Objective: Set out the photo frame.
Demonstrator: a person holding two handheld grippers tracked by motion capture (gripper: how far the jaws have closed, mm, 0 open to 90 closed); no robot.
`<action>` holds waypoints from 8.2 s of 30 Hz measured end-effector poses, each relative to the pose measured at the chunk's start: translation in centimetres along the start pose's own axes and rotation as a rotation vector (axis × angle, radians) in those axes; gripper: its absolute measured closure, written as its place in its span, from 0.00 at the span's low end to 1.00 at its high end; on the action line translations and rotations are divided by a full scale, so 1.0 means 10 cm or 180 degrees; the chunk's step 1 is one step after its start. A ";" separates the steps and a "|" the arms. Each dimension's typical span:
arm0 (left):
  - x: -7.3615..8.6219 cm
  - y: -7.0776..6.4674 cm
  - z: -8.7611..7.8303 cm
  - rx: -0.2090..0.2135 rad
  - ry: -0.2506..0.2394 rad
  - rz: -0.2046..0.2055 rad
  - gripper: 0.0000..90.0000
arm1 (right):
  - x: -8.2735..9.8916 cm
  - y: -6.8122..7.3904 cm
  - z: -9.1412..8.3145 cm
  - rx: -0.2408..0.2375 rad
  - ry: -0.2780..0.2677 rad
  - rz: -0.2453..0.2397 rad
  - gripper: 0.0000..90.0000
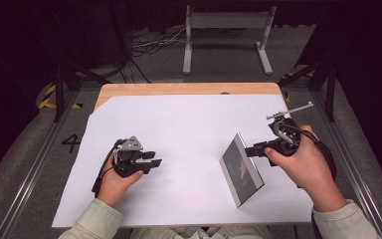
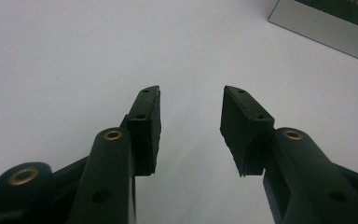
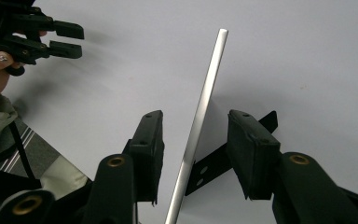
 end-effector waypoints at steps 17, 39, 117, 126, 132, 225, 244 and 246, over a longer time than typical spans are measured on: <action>0.09 0.06 -0.08 -0.0100 -0.0005 -0.0100 0.65 | -0.04 -0.01 0.29 0.0203 0.0339 0.0040 0.66; 0.07 0.03 -0.04 -0.0023 -0.0009 -0.0077 0.65 | 0.09 -0.06 0.50 0.0244 0.0642 0.0131 0.80; 0.17 0.11 -0.10 -0.0050 0.0053 -0.0232 0.63 | -0.72 0.25 0.60 -0.0089 0.1514 -0.1811 0.93; 0.17 0.12 -0.09 -0.0043 0.0042 -0.0236 0.63 | -0.75 0.32 0.71 -0.0360 0.1657 -0.2119 0.93; 0.17 0.11 -0.09 -0.0031 0.0055 -0.0226 0.63 | -0.75 0.38 0.77 -0.0527 0.1788 -0.2428 0.93; 0.12 0.09 -0.14 -0.0173 -0.0117 -0.0174 0.29 | -0.60 -0.16 -0.02 -0.0273 -0.0257 -0.2225 0.22; 0.33 0.28 -0.29 -0.0272 -0.0147 -0.0243 0.24 | -0.31 -0.59 -0.25 -0.0011 -0.0720 -0.1854 0.21; 0.33 0.28 -0.30 -0.0277 -0.0164 -0.0266 0.24 | -0.26 -0.62 -0.23 0.0007 -0.0777 -0.1828 0.21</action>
Point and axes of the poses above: each handheld gripper's, and its own axes: z roughly forward along the jaws, x roughly out of its underside, y roughly to its left, the point moved 5 cm from there along z, roughly forward along the jaws, and after that the axes turned 12 degrees about -x, right-handed, at the moved point
